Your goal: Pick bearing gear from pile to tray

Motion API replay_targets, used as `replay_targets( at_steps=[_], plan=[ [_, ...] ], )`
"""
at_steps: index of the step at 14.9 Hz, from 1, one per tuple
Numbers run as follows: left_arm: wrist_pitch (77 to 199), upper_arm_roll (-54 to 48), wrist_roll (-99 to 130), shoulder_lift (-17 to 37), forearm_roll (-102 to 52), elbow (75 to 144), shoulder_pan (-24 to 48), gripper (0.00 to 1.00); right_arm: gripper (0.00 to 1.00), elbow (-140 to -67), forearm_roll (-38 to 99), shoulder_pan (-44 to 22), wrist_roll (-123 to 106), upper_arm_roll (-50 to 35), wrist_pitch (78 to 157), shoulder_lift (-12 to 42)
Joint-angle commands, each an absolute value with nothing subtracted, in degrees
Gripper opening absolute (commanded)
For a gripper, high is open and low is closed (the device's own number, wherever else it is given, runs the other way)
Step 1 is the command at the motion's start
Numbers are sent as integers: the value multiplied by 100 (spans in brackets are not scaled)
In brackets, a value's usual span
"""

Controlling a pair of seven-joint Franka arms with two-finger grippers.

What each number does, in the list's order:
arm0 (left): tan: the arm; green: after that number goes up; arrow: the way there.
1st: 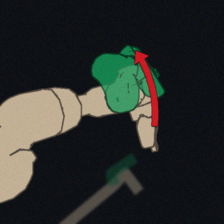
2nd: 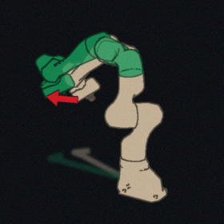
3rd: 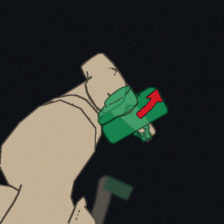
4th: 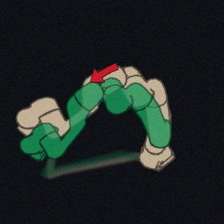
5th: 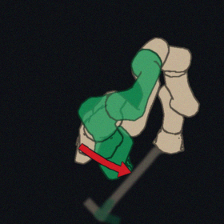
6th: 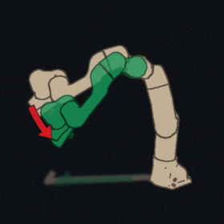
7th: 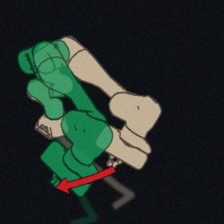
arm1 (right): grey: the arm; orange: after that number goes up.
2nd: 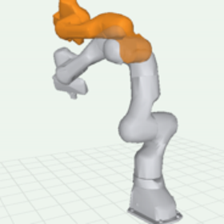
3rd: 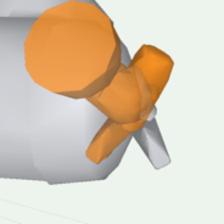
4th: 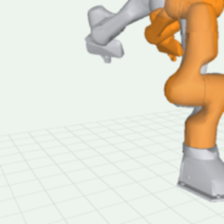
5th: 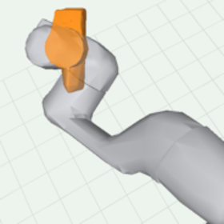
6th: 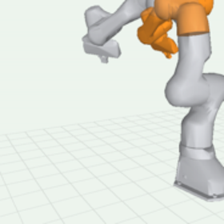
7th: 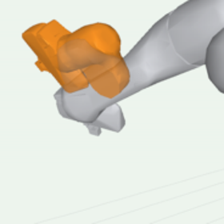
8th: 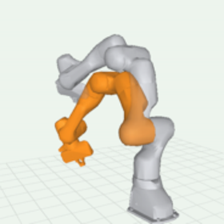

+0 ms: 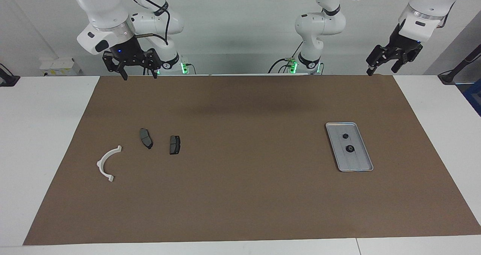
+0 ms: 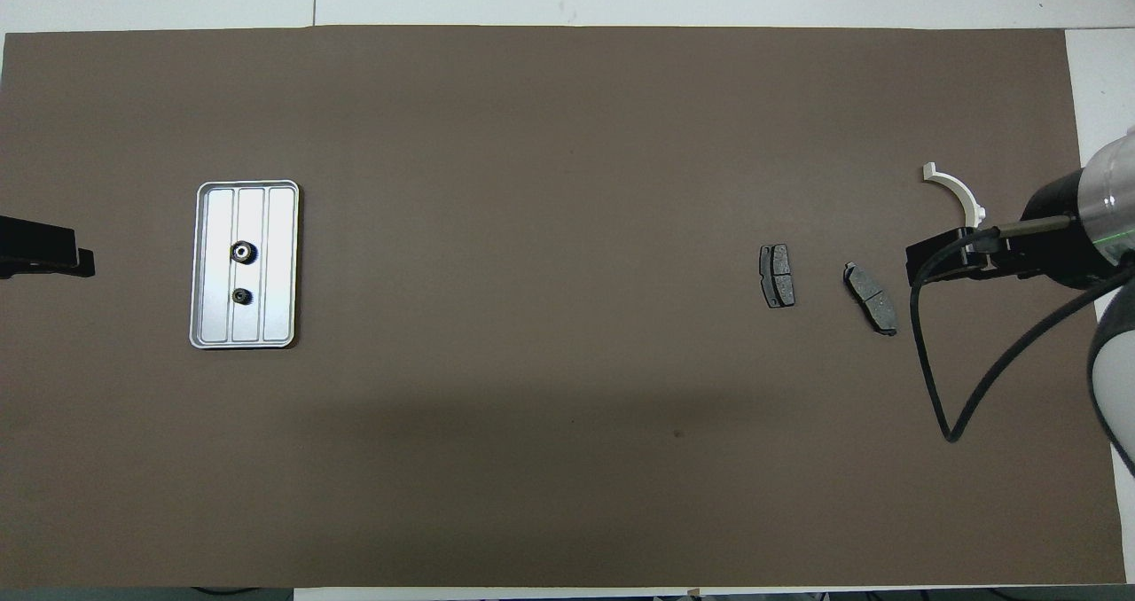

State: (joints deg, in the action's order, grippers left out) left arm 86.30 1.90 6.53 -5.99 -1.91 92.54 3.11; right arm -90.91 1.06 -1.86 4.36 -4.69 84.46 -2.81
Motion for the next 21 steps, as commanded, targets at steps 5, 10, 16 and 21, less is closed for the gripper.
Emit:
replay_targets(
  at_steps=[5,10,16,21],
  plan=[
    [8385,457,642,-413,-141,8938,703,100,100,-9132,246,-123,501,-475,8552,-334],
    [8402,492,202,-492,-141,9044,721,100,100,-9141,229,-97,501,-466,8552,-343],
    [8692,492,193,-571,-141,9307,721,100,100,-9141,185,-97,501,-466,8552,-343],
    [8701,492,202,-606,-141,9316,765,100,100,-9141,185,-97,501,-466,8552,-343]
  ],
)
